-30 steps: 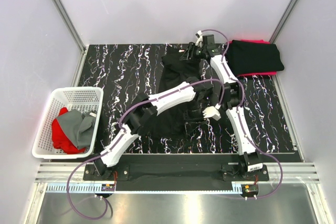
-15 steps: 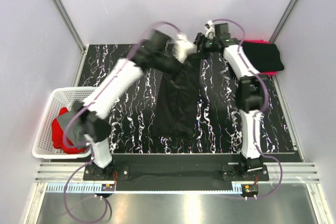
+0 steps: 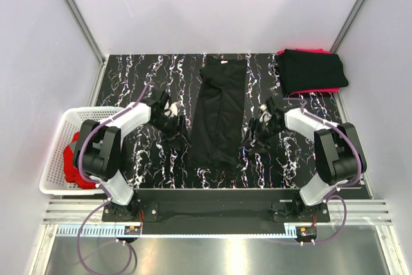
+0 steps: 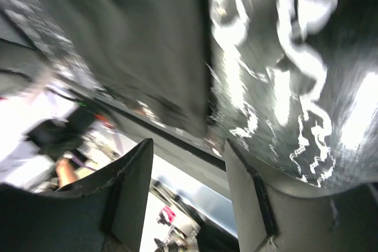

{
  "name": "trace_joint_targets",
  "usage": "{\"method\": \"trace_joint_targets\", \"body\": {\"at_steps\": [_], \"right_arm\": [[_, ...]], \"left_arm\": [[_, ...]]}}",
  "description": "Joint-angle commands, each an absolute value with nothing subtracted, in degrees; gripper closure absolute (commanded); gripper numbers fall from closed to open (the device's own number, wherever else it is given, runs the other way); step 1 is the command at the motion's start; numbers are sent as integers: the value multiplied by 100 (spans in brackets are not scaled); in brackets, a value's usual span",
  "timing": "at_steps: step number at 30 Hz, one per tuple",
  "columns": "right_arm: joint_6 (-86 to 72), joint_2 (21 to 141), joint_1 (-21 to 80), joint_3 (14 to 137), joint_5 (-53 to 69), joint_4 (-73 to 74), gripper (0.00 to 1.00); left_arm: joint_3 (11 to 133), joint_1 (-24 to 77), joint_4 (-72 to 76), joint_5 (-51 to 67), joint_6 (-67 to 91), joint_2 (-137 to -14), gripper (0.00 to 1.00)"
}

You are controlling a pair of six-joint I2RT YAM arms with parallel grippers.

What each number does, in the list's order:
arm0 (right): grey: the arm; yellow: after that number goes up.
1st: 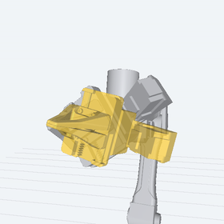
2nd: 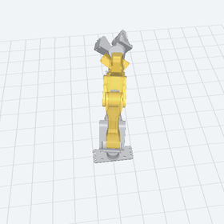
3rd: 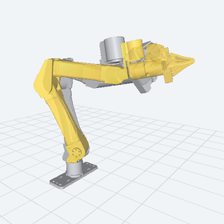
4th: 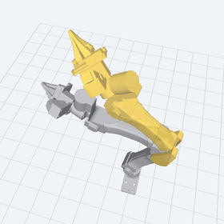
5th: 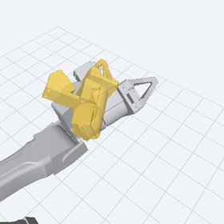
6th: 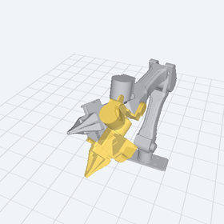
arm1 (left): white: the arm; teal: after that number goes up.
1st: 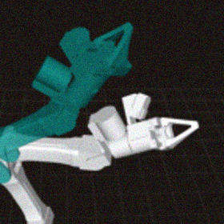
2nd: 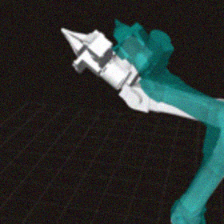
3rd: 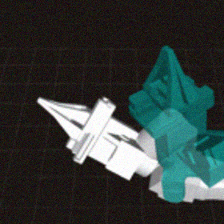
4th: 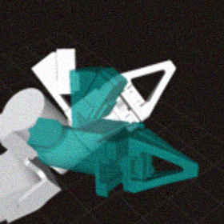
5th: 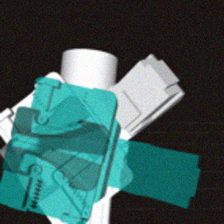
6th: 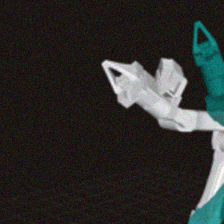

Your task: Fold and stack the t-shirts

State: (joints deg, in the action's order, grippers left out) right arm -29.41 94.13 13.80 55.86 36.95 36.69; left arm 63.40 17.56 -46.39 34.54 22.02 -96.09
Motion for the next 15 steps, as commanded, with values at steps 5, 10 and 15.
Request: {"method": "trace_joint_targets", "body": {"at_steps": [5, 10, 15], "right_arm": [[-3041, 8938, 2082, 4905, 3155, 3701, 44], [-3252, 8974, 2373, 4527, 3208, 3323, 47], [-3348, 9096, 2443, 4360, 3190, 2990, 47]], "left_arm": [[5424, 1758, -3402, 3384, 2962, -9316, 39], [5098, 1793, -3138, 3384, 3032, -9422, 44], [4843, 1872, -2980, 3419, 3120, -9492, 48]]}}
